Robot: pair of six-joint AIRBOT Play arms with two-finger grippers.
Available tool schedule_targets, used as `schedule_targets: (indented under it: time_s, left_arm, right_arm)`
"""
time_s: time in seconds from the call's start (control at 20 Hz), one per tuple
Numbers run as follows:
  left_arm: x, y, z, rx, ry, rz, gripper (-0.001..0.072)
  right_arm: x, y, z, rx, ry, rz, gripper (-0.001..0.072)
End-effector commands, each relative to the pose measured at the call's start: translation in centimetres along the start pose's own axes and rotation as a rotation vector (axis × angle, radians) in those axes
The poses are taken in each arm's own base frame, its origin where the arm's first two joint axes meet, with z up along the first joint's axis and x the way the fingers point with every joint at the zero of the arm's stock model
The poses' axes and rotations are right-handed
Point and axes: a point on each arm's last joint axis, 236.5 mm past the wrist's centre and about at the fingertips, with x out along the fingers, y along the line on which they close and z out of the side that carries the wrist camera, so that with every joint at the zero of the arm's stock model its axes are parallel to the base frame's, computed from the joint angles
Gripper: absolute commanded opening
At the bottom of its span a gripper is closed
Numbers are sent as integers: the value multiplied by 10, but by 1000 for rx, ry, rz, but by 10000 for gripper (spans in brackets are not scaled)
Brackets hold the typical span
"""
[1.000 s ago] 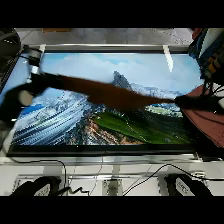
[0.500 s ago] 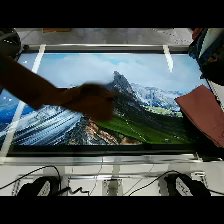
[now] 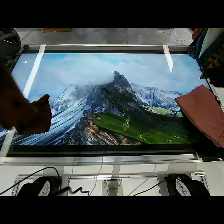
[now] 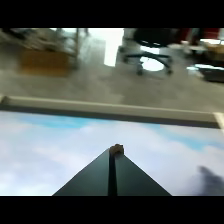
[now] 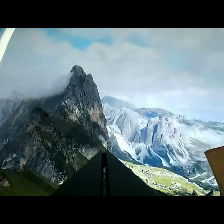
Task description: Fold the clothes and pants, and hang the long-sleeved shirts on hangers.
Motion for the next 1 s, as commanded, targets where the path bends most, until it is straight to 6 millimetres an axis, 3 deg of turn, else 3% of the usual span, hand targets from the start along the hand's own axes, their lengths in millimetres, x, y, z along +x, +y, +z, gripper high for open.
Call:
schedule_targets:
  time_s: [0.0,0.05,0.2,0.35,0.45,0.55,0.7,0.85,0.95]
  left_arm:
    - [26,-72,-13,-236,44,-245,11]
    - [37,-104,-16,-243,59,-320,11]
    - [50,-226,-6,-199,63,-568,10]
    - [31,-345,6,-74,32,-781,11]
    - [9,-390,8,-37,14,-868,12]
    - [-8,-400,16,3,-20,-893,12]
    - [-17,-375,28,92,-32,-854,13]
    - [-21,-320,-2,264,148,-767,12]
    - [-15,-259,-42,378,359,-618,13]
  right_arm:
    - [24,-9,-14,28,65,7,10]
    - [30,-12,-15,35,72,6,10]
    - [47,-21,-14,53,76,-1,10]
    - [52,-26,-16,53,85,-13,11]
    - [51,-31,-17,40,92,-36,11]
    - [50,-38,-20,27,105,-61,11]
    - [50,-39,-21,23,107,-69,11]
    - [50,-40,-21,23,107,-70,11]
    - [50,-40,-21,23,108,-70,11]
